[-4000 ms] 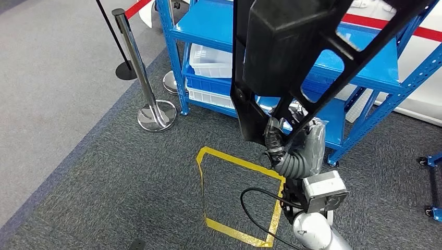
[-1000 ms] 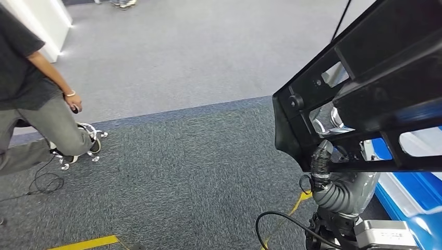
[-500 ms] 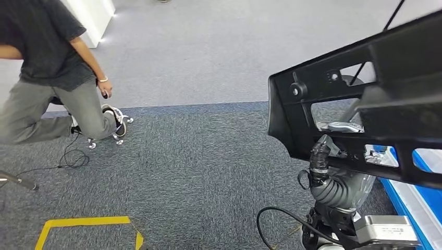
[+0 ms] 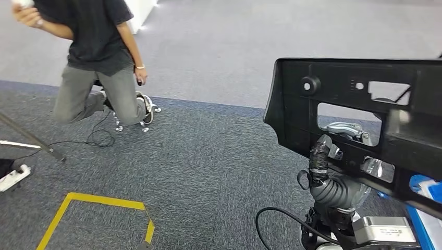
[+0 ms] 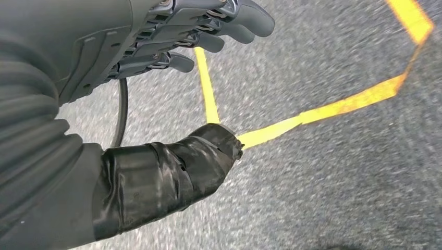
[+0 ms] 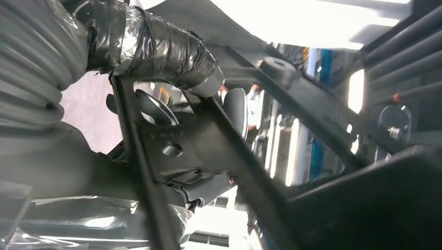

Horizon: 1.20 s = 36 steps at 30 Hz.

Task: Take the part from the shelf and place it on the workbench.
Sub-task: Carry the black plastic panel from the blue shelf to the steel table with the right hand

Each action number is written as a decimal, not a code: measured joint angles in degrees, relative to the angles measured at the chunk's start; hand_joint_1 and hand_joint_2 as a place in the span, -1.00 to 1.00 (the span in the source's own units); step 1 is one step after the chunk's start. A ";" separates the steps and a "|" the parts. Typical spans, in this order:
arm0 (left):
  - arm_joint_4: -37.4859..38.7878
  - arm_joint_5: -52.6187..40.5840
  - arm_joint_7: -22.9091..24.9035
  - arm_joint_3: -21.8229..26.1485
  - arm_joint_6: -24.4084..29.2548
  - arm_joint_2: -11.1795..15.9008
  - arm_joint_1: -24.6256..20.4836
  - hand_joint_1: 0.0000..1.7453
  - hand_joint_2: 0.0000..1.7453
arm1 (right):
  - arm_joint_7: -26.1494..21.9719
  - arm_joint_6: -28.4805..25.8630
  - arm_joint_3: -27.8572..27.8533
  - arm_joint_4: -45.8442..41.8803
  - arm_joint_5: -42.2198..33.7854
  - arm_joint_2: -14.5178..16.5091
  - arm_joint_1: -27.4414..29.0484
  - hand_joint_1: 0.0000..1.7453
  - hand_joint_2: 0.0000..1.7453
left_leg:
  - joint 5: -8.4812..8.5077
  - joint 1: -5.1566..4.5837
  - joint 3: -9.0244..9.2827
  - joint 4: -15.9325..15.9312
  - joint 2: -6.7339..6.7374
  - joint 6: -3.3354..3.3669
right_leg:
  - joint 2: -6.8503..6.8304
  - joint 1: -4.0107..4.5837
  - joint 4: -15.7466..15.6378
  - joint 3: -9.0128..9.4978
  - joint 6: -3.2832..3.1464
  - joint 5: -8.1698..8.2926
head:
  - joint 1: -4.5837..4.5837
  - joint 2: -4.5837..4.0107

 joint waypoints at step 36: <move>-0.81 -1.26 4.15 -1.79 -1.25 -0.73 -3.49 -1.00 1.00 | -0.74 0.27 2.88 3.58 -0.94 0.75 -3.02 1.00 1.00 | -0.35 0.20 -1.47 1.01 -3.25 -1.21 | 2.87 0.03 -5.33 1.60 -0.87 1.57 | -0.51 0.00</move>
